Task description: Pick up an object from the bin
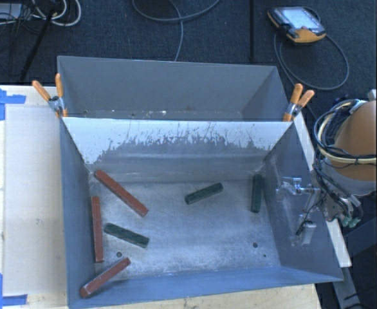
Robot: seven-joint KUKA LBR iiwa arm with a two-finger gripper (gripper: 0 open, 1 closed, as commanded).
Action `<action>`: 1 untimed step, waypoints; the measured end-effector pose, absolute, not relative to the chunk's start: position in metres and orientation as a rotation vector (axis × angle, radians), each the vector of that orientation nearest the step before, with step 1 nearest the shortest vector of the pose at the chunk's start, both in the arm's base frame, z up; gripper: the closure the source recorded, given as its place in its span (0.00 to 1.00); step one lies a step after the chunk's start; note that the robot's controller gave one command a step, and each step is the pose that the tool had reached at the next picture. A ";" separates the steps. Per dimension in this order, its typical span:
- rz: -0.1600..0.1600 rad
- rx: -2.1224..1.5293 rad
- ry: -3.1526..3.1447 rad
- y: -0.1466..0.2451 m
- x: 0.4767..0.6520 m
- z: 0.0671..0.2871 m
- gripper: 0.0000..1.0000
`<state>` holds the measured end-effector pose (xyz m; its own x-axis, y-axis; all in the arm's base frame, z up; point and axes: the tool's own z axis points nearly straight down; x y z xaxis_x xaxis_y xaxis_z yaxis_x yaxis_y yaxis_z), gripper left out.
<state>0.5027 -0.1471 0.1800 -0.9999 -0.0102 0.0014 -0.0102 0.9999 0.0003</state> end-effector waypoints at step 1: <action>-0.001 0.017 -3.140 -0.147 0.503 0.180 0.00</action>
Offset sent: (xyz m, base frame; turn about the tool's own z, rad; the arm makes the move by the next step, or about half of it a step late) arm 0.0567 -0.0081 -0.0558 -0.0919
